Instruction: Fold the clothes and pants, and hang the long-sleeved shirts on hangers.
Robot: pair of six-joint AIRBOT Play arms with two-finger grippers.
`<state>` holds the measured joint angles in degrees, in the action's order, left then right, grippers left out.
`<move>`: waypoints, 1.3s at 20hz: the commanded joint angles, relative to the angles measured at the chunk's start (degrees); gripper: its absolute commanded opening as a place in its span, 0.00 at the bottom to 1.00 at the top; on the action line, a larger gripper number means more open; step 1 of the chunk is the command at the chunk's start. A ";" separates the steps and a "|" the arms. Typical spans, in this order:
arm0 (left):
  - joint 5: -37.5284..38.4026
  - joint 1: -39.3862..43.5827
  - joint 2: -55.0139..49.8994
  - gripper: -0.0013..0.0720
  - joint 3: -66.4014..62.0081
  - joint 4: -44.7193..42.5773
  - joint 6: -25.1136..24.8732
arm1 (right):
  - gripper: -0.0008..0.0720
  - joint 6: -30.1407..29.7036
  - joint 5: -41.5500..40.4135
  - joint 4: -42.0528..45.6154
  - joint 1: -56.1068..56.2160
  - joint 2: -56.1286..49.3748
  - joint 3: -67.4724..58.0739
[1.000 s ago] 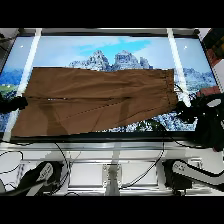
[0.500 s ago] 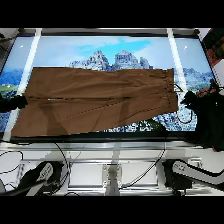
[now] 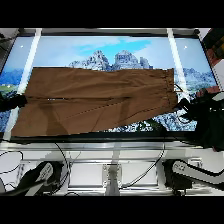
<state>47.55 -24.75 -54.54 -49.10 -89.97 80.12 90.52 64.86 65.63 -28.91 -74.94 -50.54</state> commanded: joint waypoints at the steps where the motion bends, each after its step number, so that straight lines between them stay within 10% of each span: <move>1: -0.24 0.02 -1.20 0.62 0.02 -0.02 -0.02 | 0.88 1.18 -10.21 -8.76 0.02 -0.37 3.23; 17: 2.64 0.00 -5.53 0.62 0.04 0.00 0.00 | 0.75 2.95 -13.68 -8.22 0.04 -4.07 3.34; 21: 7.93 -1.38 -5.53 0.62 0.04 0.42 0.85 | 0.08 2.89 -14.80 -8.31 0.04 -4.02 3.34; 26: 17.81 -8.98 -5.49 0.62 0.02 4.48 0.83 | 0.05 -0.68 -12.72 -8.35 0.04 -1.14 3.34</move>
<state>58.94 -29.91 -60.03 -49.08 -87.74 80.77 92.18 51.33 57.30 -28.91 -77.58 -47.22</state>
